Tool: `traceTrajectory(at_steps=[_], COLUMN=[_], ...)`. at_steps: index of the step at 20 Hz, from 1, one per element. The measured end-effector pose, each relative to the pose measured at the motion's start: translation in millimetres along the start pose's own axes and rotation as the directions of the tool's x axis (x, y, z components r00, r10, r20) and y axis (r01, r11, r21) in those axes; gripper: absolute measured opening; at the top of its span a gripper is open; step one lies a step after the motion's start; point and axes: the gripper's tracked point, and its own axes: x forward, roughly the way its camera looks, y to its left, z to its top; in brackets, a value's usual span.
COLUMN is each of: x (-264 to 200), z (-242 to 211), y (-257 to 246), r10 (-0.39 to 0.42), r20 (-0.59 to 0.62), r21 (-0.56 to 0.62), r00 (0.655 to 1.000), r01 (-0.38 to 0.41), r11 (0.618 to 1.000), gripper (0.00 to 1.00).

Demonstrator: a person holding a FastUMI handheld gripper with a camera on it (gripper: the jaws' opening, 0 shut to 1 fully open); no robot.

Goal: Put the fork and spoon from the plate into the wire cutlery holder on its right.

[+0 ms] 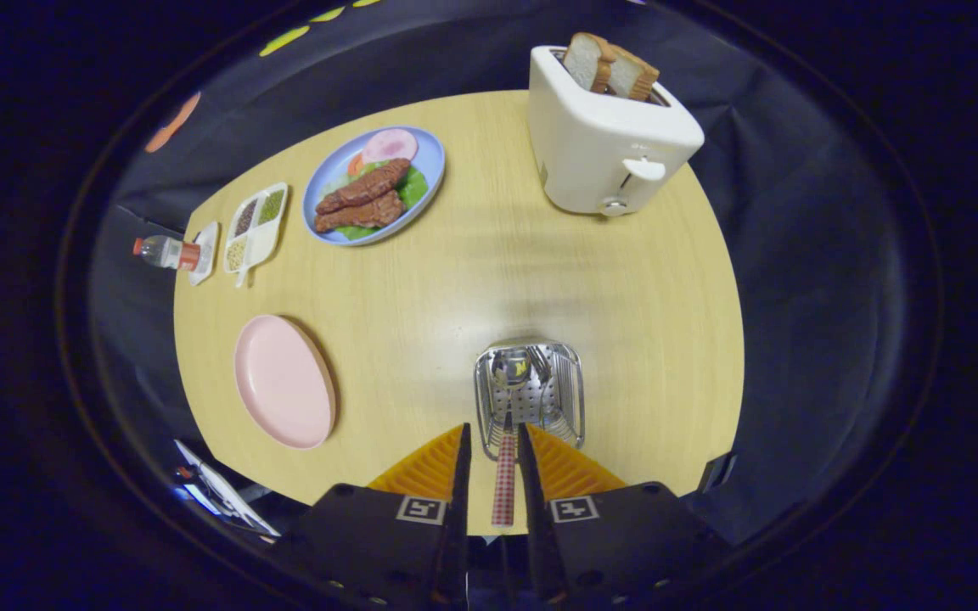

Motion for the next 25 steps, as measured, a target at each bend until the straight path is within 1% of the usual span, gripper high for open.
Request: traceTrajectory(at_steps=[1,2,4,5,6,8,9,10,11,12,14,16,17,19,20,21,22,23,24,25], x=[-6,-12,-27,-36,-45,-66,-79,-94,-113,-134,-177,-221,-245,-288,-313,-335,-351,-356,-356,-353], z=[2,2,2,1,0,-1,-1,-1,-1,-3,-11,-21,-24,-37,-46,-53,-60,-70,-79,-84], y=[3,9,19,24,29,43,50,58,67,72,81,90,91,85,82,76,68,65,66,64], r10=[-0.002,0.002,0.004,0.003,0.001,0.002,0.005,0.014,0.029,0.045,0.065,0.089,0.092,0.083,0.081,0.064,0.04,0.02,0.019,0.017], r20=[0.046,0.091,0.181,0.226,0.274,0.382,0.441,0.507,0.574,0.64,0.754,0.843,0.88,0.942,0.966,0.982,0.992,0.995,0.995,0.994], r21=[-0.005,-0.013,-0.037,-0.046,-0.052,-0.07,-0.071,-0.068,-0.067,-0.073,-0.077,-0.078,-0.077,-0.077,-0.08,-0.068,-0.046,-0.027,-0.028,-0.028], r00=[0.999,0.996,0.984,0.974,0.962,0.924,0.897,0.862,0.818,0.767,0.653,0.531,0.467,0.326,0.246,0.177,0.116,0.097,0.097,0.11], r01=[0.002,-0.001,0.003,0.008,0.014,0.027,0.029,0.023,0.012,0.002,-0.01,-0.043,-0.051,-0.033,-0.015,0.014,0.044,0.073,0.093,0.101], r11=[1.0,1.0,0.999,0.999,0.999,0.997,0.997,0.997,0.998,0.997,0.997,0.996,0.996,0.997,0.997,0.998,0.998,0.997,0.995,0.995], gripper=[0.39,0.45,0.65,0.77,0.8,0.86,0.92,0.93,0.95,0.94,0.95,0.95,0.95,0.95,0.95,0.94,0.94,0.94,0.94,0.94])
